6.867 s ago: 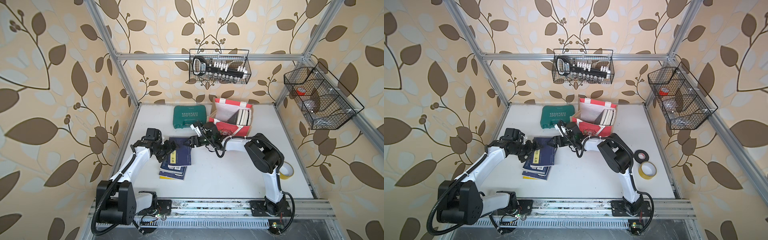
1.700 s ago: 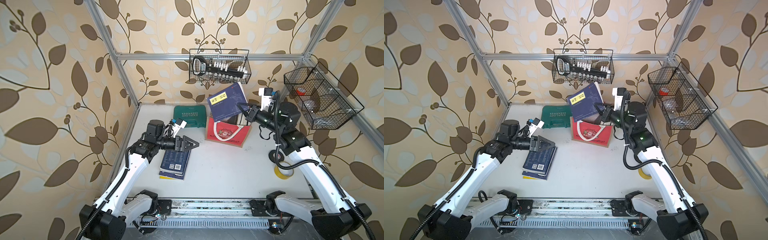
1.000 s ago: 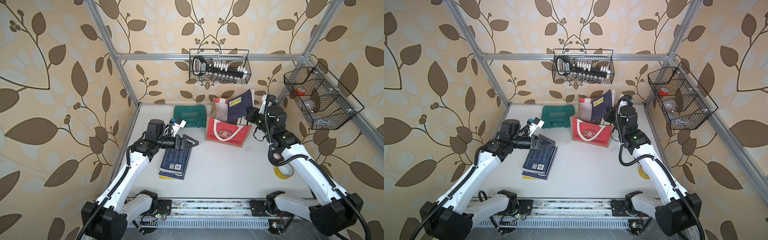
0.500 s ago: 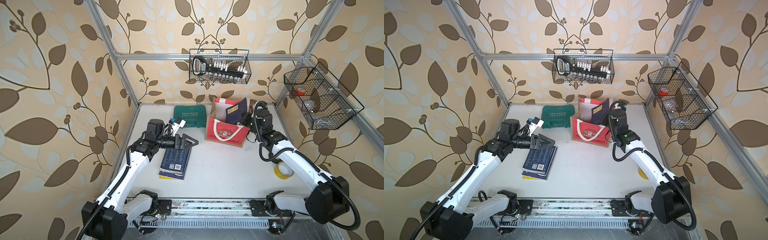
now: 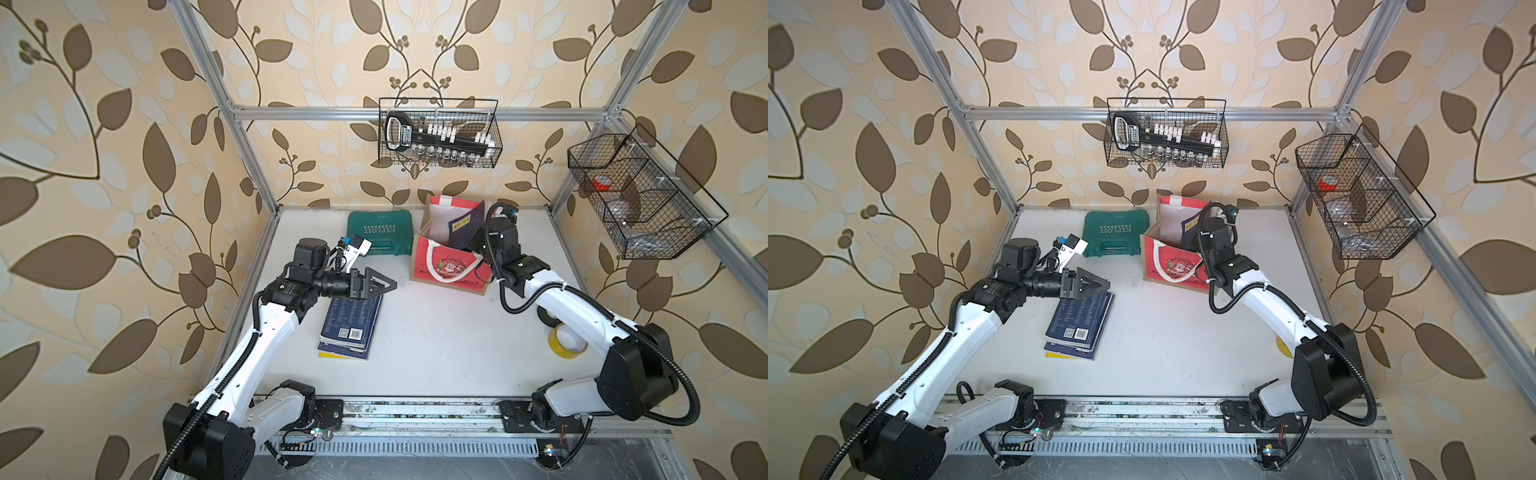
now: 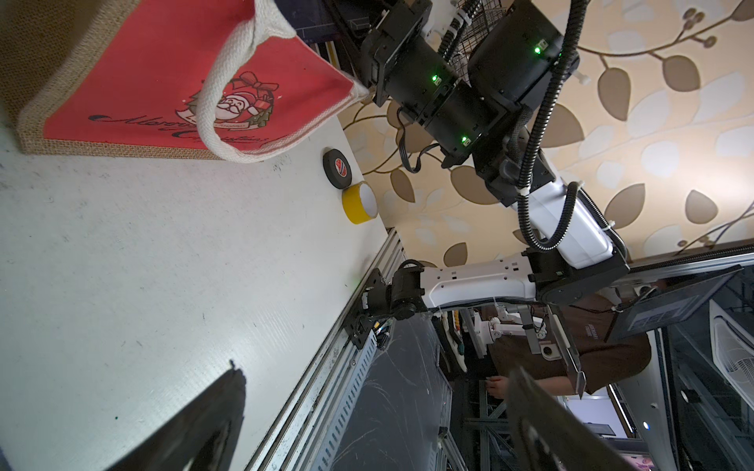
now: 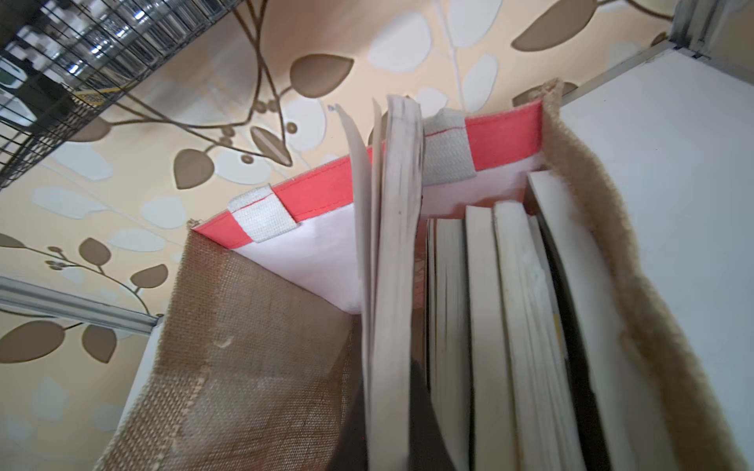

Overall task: Put the books into the canvas bag
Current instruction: Place the book in the canvas bag.

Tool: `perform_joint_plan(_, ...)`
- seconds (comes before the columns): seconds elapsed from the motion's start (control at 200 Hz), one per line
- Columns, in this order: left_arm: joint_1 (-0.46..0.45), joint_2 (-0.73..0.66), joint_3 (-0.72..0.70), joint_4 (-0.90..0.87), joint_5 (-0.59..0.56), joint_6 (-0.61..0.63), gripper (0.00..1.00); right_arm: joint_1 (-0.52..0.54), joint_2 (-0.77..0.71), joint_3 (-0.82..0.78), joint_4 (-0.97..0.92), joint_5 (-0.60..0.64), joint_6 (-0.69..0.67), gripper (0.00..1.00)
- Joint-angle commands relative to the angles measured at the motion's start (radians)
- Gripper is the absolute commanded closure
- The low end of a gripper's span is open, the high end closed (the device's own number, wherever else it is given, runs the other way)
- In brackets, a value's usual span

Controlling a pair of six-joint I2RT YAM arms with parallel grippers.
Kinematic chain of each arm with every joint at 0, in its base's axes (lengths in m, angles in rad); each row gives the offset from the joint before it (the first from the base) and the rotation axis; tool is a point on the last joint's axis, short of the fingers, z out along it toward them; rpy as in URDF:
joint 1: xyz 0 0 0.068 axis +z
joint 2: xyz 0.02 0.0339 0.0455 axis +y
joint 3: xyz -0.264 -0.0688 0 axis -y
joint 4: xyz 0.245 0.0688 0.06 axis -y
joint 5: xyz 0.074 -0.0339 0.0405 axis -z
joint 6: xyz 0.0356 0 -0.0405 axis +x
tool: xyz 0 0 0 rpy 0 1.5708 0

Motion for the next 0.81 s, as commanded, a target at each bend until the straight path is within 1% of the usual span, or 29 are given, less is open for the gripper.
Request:
perform_joint_plan(0.0,0.01,-0.013,0.025,0.013,0.008,0.007,0.01,0.01,0.011,0.043,-0.007,0.113,-0.011,0.98)
perform_joint_plan(0.22,0.01,-0.013,0.025,0.011,0.005,0.006,0.01,0.012,0.008,0.041,-0.003,0.104,-0.019,0.84)
perform_joint_plan(0.335,0.01,-0.012,0.027,0.01,0.0,0.007,0.01,0.012,-0.004,0.04,0.006,0.093,-0.033,0.74)
perform_joint_plan(0.425,0.01,-0.011,0.03,-0.003,-0.018,0.013,0.01,0.013,-0.021,0.041,0.011,0.083,-0.051,0.64)
perform_joint_plan(0.5,0.011,-0.01,0.032,-0.014,-0.043,0.015,0.01,0.013,-0.046,0.044,0.014,0.073,-0.079,0.5)
perform_joint_plan(0.55,0.014,-0.008,0.034,-0.029,-0.08,0.019,0.01,0.013,-0.068,0.041,0.026,0.058,-0.104,0.44)
perform_joint_plan(0.64,0.026,0.0,0.035,-0.056,-0.15,0.019,0.01,0.015,-0.109,0.028,0.066,-0.007,-0.178,0.34)
perform_joint_plan(0.685,0.036,0.009,0.036,-0.066,-0.177,0.014,0.01,0.016,-0.127,0.029,0.071,-0.036,-0.208,0.31)
perform_joint_plan(0.8,0.079,0.041,0.025,-0.07,-0.209,-0.016,0.01,0.018,-0.165,0.022,0.074,-0.147,-0.279,0.23)
